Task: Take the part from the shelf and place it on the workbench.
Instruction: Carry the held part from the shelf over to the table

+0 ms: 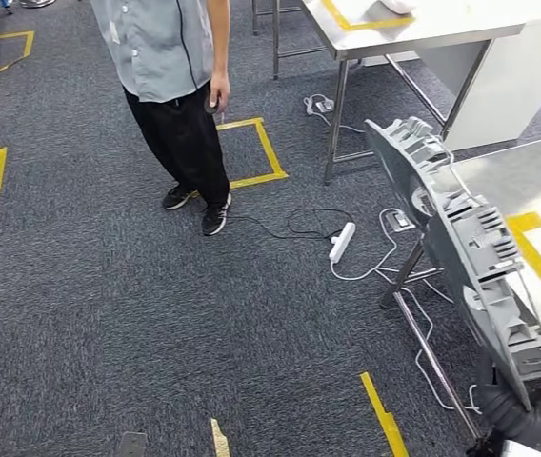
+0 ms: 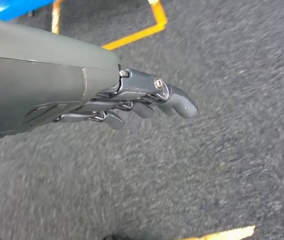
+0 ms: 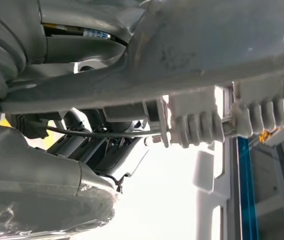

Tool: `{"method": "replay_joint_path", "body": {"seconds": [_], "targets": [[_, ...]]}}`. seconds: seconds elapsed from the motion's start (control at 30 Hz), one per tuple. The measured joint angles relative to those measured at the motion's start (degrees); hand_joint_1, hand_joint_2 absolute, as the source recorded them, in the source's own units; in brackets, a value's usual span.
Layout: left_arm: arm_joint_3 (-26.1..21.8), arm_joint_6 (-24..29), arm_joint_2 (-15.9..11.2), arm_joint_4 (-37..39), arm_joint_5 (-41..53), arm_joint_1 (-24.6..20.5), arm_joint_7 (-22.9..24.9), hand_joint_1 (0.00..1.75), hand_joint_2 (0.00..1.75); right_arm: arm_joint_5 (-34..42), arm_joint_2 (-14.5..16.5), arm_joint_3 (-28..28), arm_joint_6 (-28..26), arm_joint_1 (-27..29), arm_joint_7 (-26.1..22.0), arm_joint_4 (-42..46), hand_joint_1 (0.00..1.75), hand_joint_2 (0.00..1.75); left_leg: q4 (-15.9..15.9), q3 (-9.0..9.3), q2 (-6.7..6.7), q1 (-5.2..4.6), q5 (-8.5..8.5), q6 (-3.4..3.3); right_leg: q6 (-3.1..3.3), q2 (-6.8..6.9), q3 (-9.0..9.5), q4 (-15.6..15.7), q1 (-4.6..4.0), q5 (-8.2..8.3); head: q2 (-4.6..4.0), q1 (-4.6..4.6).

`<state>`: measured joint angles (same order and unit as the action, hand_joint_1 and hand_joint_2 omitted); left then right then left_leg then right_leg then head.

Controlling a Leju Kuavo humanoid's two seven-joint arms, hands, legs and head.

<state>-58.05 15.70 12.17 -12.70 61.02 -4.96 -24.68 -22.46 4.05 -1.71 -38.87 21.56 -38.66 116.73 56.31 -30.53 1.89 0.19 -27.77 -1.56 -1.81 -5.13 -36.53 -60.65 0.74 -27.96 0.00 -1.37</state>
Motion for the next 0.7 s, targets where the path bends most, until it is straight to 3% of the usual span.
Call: {"method": "replay_joint_path", "body": {"seconds": [0.07, 0.1, 0.13, 0.17, 0.2, 0.27, 0.33, 0.43, 0.5, 0.57, 0.63, 0.67, 0.7], "targets": [[0.0, 0.1, 0.1, 0.0, 0.0, 0.1, 0.0, 0.0, 1.75, 0.1, 0.0, 0.0, 0.0, -0.2, -0.1, 0.0, 1.75, 1.75, -0.3, 0.0, -1.67, -0.05, 0.18, -0.17, -0.29, 3.37, -2.96, -6.4, -0.05, -3.69, 0.0, -0.37], [0.0, 0.1, 0.1, 0.0, 0.1, 0.2, 0.0, 0.0, 1.75, 0.2, 0.0, -0.1, 0.0, -0.2, -0.1, 0.0, 1.75, 1.75, -0.2, -0.05, -2.58, -0.13, 0.16, -0.19, -0.49, 4.15, -4.42, -9.9, 0.01, -5.17, 0.0, -0.41], [0.0, 0.1, 0.1, 0.0, 0.1, 0.3, 0.0, 0.0, 1.75, 0.3, 0.0, -0.1, 0.0, -0.2, -0.1, 0.0, 1.75, 1.75, -0.2, -0.07, -3.44, -0.19, 0.14, -0.18, -0.66, 4.55, -5.22, -12.1, 0.07, -5.83, 0.0, -0.39], [0.0, 0.2, 0.1, 0.0, 0.1, 0.3, 0.0, 0.0, 1.75, 0.3, 0.0, -0.1, 0.0, -0.2, -0.1, 0.0, 1.75, 1.75, -0.2, -0.09, -4.26, -0.21, 0.1, -0.12, -0.79, 4.82, -4.95, -12.1, 0.11, -5.41, 0.0, -0.4], [0.0, 0.2, 0.1, 0.0, 0.1, 0.3, -0.1, 0.0, 1.75, 0.4, 0.0, -0.1, 0.0, -0.1, -0.1, 0.0, 1.75, 1.75, -0.1, -0.07, -5.02, -0.2, 0.02, -0.01, -0.88, 5.16, -3.49, -10.0, 0.15, -4.05, 0.0, -0.41], [0.0, 0.2, 0.1, 0.0, 0.2, 0.1, -0.3, 0.0, 1.75, 0.5, 0.0, -0.1, 0.0, -0.1, -0.1, 0.0, 1.75, 1.75, 0.1, 0.01, -6.28, -0.33, -0.26, 0.38, -0.83, 6.95, 1.16, -2.2, 0.05, -1.17, 0.0, -0.43], [0.0, 0.1, 0.1, 0.0, 0.2, 0.0, -0.6, 0.0, 1.75, 0.7, 0.0, -0.1, 0.0, -0.2, -0.2, 0.0, 1.75, 1.75, 0.5, 0.07, -7.16, -0.62, -0.53, 0.92, -0.23, 8.25, 3.9, 2.4, -0.14, -0.24, 0.0, -0.31], [0.0, -0.5, 0.1, 0.0, 0.3, -0.1, -1.0, 0.0, 1.75, 0.8, 0.0, -0.3, 0.1, -0.1, -0.2, 0.0, 1.75, 1.75, 0.7, 0.19, -7.98, -0.66, -0.73, 1.72, 0.91, 7.15, 3.91, 2.8, -0.18, -0.1, 0.0, -0.24], [0.0, -0.8, 0.1, 0.0, 0.5, -0.1, -1.1, 0.0, 1.75, 0.8, 0.0, -0.5, 0.2, -0.1, -0.3, 0.0, 1.75, 1.75, 2.6, -0.5, -5.99, -0.4, -2.49, 2.41, 1.57, 6.09, 3.77, 2.9, 0.02, 0.24, 0.0, -0.12], [0.0, -1.1, 0.1, 0.0, 0.7, 0.0, -1.2, 0.0, 1.75, 0.7, 0.1, -0.5, 0.2, -0.3, -0.4, 0.0, 1.75, 1.75, 8.9, -3.14, -3.27, -0.18, -6.35, 2.85, 1.95, 4.91, 3.59, 3.0, 0.11, 0.48, 0.0, 0.0], [0.0, -1.2, 0.0, 0.0, 0.8, 0.3, -1.2, 0.0, 1.75, 0.5, 0.1, -0.6, 0.2, -0.4, -0.6, 0.0, 1.75, 1.75, 15.7, -6.19, -2.58, -0.12, -9.03, 2.84, 2.1, 3.51, 3.45, 3.0, 0.03, 0.58, 0.0, -0.01], [0.0, -1.3, 0.0, 0.0, 0.8, 0.4, -1.2, 0.0, 1.75, 0.3, 0.1, -0.6, 0.2, -0.4, -0.7, 0.0, 1.75, 1.75, 16.8, -6.76, -2.49, -0.13, -8.76, 2.69, 2.14, 2.76, 3.44, 3.0, -0.03, 0.62, 0.0, 0.01], [0.0, -1.3, 0.0, 0.0, 0.8, 0.4, -1.2, 0.0, 1.75, 0.1, 0.1, -0.6, 0.1, -0.4, -0.7, 0.0, 1.75, 1.75, 15.8, -6.34, -2.32, -0.14, -7.33, 2.42, 2.14, 1.98, 3.46, 3.0, -0.1, 0.66, 0.0, 0.0]]}}
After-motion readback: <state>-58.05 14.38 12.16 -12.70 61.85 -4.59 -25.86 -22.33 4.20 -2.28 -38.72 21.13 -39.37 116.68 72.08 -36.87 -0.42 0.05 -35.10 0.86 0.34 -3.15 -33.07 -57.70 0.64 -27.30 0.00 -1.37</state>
